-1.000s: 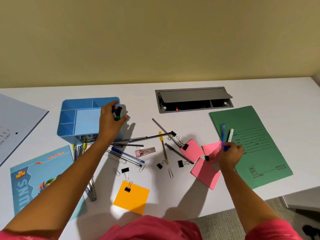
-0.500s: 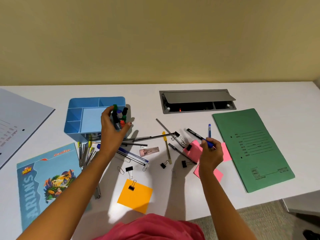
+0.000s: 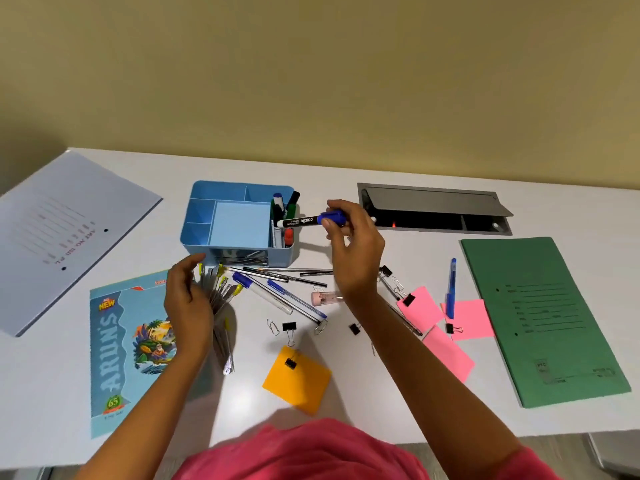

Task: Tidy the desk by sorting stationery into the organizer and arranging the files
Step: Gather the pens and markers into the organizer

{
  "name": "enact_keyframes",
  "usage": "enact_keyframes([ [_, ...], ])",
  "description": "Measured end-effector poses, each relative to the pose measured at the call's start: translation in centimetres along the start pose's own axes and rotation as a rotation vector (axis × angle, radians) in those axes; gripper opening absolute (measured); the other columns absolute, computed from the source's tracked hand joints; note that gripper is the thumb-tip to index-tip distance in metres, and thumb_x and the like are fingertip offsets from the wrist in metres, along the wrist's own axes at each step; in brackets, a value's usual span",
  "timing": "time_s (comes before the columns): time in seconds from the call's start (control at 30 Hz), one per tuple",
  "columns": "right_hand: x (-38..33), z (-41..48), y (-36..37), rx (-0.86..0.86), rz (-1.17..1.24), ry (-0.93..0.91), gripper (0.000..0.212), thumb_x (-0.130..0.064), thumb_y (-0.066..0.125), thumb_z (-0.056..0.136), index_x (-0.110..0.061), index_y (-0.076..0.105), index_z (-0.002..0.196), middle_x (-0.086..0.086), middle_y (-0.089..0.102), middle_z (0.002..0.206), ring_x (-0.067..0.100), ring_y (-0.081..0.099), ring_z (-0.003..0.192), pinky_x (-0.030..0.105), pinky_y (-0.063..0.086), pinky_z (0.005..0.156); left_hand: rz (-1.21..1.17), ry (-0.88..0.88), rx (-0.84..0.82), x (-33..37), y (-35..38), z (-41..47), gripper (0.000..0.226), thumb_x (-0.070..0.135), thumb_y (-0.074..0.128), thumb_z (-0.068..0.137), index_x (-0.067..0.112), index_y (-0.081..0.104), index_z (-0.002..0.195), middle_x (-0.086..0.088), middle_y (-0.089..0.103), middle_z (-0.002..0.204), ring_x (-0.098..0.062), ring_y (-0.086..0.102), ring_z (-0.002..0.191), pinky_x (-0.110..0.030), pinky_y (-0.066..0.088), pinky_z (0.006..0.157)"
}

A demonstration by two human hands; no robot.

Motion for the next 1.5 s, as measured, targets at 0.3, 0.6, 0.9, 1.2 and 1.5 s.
enact_keyframes([
  [0.3, 0.3, 0.4, 6.0, -0.366, -0.361, -0.269, 0.041, -0.002, 0.057, 0.091, -0.008, 0.053, 0.131, 0.013, 0.060, 0.118, 0.017, 0.054, 0.108, 0.008, 0.032, 0.088, 0.184, -0.126, -0.058, -4.4, -3.7, -1.9, 0.049, -0.012, 0.035, 0.088, 0.012, 0.057, 0.124, -0.008, 0.055, 0.129, -0.019, 0.050, 0.114, -0.028, 0.037, 0.089],
  [0.6, 2.2, 0.3, 8.2, -0.450, -0.476, -0.288, 0.014, -0.035, 0.040, 0.097, -0.034, 0.053, 0.103, 0.014, 0.054, 0.117, 0.031, 0.054, 0.107, 0.055, 0.044, 0.095, 0.228, -0.096, -0.112, -4.3, -3.0, -3.4, 0.045, -0.013, 0.041, 0.087, 0.011, 0.059, 0.120, -0.011, 0.057, 0.122, -0.020, 0.051, 0.110, -0.026, 0.036, 0.086],
  [0.9, 3.7, 3.1, 10.7, -0.417, -0.450, -0.070, 0.052, -0.033, 0.046, 0.098, -0.019, 0.032, 0.146, 0.011, 0.016, 0.157, 0.029, 0.012, 0.144, 0.041, 0.024, 0.114, 0.253, -0.037, -0.201, -3.4, -0.7, -2.6, 0.045, -0.013, 0.048, 0.082, 0.008, 0.059, 0.120, -0.013, 0.059, 0.117, -0.029, 0.056, 0.107, -0.036, 0.043, 0.090],
  [1.2, 3.8, 3.2, 12.4, -0.495, -0.550, -0.351, 0.026, -0.020, 0.069, 0.082, -0.010, 0.062, 0.106, 0.013, 0.051, 0.114, 0.030, 0.046, 0.106, 0.038, 0.049, 0.084, 0.168, -0.038, -0.265, -2.6, 1.5, -2.3, 0.030, -0.006, 0.051, 0.090, 0.007, 0.059, 0.116, -0.011, 0.061, 0.119, -0.024, 0.058, 0.110, -0.028, 0.043, 0.092],
  [1.5, 3.9, 3.0, 12.8, -0.331, -0.677, -0.345, 0.009, -0.013, 0.063, 0.081, -0.005, 0.064, 0.085, 0.011, 0.060, 0.082, 0.025, 0.055, 0.069, 0.033, 0.047, 0.058, 0.251, 0.034, -0.248, -2.3, 2.4, -0.9, 0.016, 0.004, 0.053, 0.092, 0.008, 0.062, 0.105, -0.002, 0.060, 0.098, -0.021, 0.056, 0.091, -0.026, 0.040, 0.076],
])
Point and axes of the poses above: each hand's wrist, its own z-axis towards the middle knuckle, its own y-axis out of the palm, x = y × z, the point moved 4 cm from there along z, towards the middle knuckle
